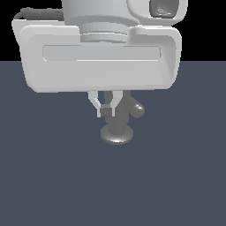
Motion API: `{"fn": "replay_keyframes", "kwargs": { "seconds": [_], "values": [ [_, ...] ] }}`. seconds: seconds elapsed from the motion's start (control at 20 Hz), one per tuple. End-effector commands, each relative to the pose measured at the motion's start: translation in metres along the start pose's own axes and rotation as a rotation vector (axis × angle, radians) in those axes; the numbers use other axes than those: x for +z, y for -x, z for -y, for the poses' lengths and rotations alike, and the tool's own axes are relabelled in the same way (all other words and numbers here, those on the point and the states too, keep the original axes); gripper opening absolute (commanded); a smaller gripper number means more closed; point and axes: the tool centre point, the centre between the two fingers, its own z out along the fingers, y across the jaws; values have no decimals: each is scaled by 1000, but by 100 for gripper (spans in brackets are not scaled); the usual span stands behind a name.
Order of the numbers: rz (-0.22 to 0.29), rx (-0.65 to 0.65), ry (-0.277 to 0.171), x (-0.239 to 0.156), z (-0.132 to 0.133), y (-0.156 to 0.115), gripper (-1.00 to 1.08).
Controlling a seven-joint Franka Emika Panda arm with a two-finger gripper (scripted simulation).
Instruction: Turn on the faucet by rotating a designated handle.
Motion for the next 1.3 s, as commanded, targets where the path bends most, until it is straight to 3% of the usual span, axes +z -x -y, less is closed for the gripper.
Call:
{"fn": "replay_keyframes", "kwargs": {
  "seconds": [0.0, 1.25],
  "values": [
    [0, 0, 0, 0, 0, 0, -100],
    [0, 0, 0, 0, -108, -18, -100]
  ]
}}
